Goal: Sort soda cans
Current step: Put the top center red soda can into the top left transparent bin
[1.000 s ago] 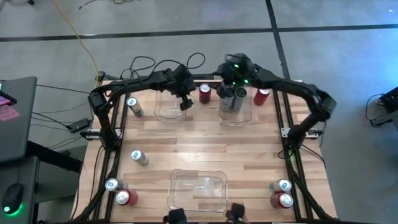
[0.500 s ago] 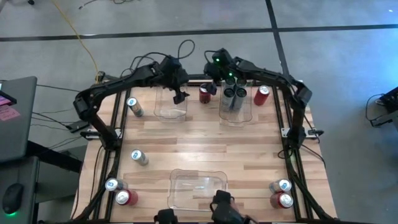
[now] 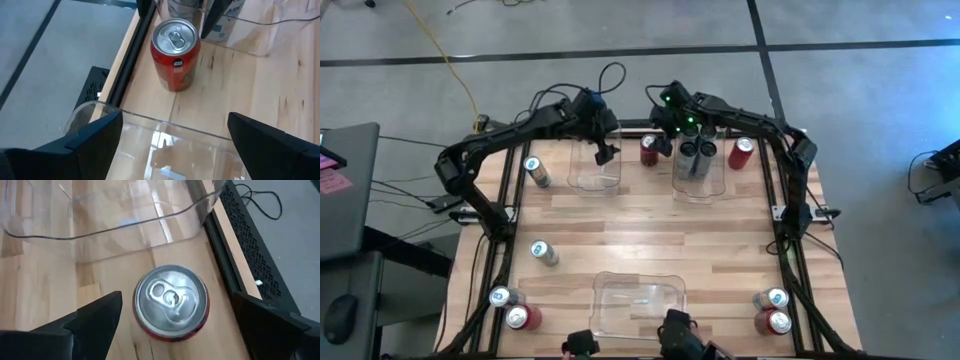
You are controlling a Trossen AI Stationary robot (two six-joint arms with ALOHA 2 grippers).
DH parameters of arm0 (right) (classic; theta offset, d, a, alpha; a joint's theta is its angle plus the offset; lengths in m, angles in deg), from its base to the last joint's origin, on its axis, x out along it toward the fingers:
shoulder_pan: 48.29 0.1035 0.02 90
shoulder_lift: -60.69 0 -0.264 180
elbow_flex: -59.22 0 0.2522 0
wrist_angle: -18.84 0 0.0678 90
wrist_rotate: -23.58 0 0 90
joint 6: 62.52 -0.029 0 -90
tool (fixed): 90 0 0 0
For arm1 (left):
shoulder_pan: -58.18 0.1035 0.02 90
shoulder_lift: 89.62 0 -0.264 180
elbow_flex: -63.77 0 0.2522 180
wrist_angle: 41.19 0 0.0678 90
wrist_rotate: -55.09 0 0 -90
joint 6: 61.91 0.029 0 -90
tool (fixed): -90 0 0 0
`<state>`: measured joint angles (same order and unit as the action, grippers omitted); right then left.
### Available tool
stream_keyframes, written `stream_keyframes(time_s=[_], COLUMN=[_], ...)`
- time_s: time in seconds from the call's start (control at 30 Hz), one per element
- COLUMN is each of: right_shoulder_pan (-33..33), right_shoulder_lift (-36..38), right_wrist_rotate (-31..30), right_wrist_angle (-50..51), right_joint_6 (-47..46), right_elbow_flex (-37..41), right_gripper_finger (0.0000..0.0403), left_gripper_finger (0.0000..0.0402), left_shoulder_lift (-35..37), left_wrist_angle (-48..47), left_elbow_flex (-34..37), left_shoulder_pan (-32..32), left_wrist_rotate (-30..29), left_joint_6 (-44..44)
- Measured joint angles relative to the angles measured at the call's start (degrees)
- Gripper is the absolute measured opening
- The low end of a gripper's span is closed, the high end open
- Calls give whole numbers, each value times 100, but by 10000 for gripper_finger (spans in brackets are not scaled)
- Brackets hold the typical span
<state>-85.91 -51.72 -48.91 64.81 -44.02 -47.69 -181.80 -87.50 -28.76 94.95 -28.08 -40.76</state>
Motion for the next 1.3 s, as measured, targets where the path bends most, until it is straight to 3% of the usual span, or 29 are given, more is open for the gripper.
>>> stream_keyframes(time_s=[0.5, 0.93, 1.3], right_shoulder_pan=[122, 186, 817], right_shoulder_lift=[-319, -282, 140], right_wrist_rotate=[-287, -389, -402], right_wrist_angle=[-198, -140, 451], right_joint_6=[0, -5, 111], right_elbow_flex=[1, -8, 7], right_gripper_finger=[396, 236, 228], left_gripper_finger=[355, 355, 355], left_shoulder_lift=[0, 0, 47], left_wrist_angle=[176, 189, 121], left_elbow_flex=[111, 111, 111], left_shoulder_pan=[-2, -2, -35], left_wrist_rotate=[12, 11, 15], left_joint_6=[17, -129, -496])
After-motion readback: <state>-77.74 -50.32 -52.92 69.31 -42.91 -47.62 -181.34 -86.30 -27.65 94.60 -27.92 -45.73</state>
